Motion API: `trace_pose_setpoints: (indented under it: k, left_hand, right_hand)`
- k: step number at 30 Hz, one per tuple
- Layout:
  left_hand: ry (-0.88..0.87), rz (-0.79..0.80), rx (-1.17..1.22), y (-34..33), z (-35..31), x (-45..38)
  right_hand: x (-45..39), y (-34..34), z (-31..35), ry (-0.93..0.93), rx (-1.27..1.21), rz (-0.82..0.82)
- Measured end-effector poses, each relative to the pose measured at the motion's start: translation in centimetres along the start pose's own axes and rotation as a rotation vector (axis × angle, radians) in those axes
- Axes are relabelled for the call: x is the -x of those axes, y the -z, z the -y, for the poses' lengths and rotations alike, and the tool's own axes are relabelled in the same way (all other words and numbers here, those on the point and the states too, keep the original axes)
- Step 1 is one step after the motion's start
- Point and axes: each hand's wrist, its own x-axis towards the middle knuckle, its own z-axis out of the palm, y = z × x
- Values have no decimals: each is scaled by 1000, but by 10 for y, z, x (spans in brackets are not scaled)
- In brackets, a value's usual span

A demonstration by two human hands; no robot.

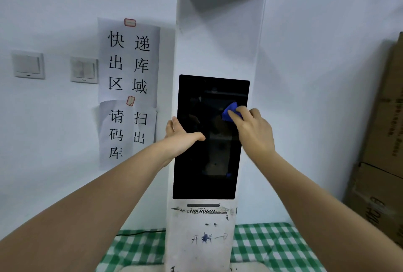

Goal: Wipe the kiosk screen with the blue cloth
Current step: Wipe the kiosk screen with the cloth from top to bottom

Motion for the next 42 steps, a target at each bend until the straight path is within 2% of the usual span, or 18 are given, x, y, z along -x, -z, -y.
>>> trace_pose_setpoints:
  k: [3, 5, 12, 18, 25, 32, 38, 42]
  left_hand:
    - [0, -3, 1, -2, 0, 1]
    - [1, -6, 8, -2, 0, 1]
    - [0, 0, -1, -1, 0, 1]
    - [-11, 8, -7, 0, 2, 1]
    - [-24, 7, -15, 0, 3, 1]
    - [-15, 21, -10, 2, 4, 0]
    - [-34, 21, -5, 5, 6, 2]
    - [-29, 22, 2, 4, 5, 3]
  right_hand:
    - [-21, 7, -10, -181, -37, -38]
    - [-24, 7, -4, -233, -59, -73]
    - [2, 1, -8, 68, 18, 50]
    - [-7, -5, -4, -191, -75, -94]
    - [42, -25, 3, -54, -80, -8]
    - [0, -13, -6, -210, -115, -118]
    - [43, -30, -1, -159, -129, -59]
    - [26, -22, -8, -160, -108, -62]
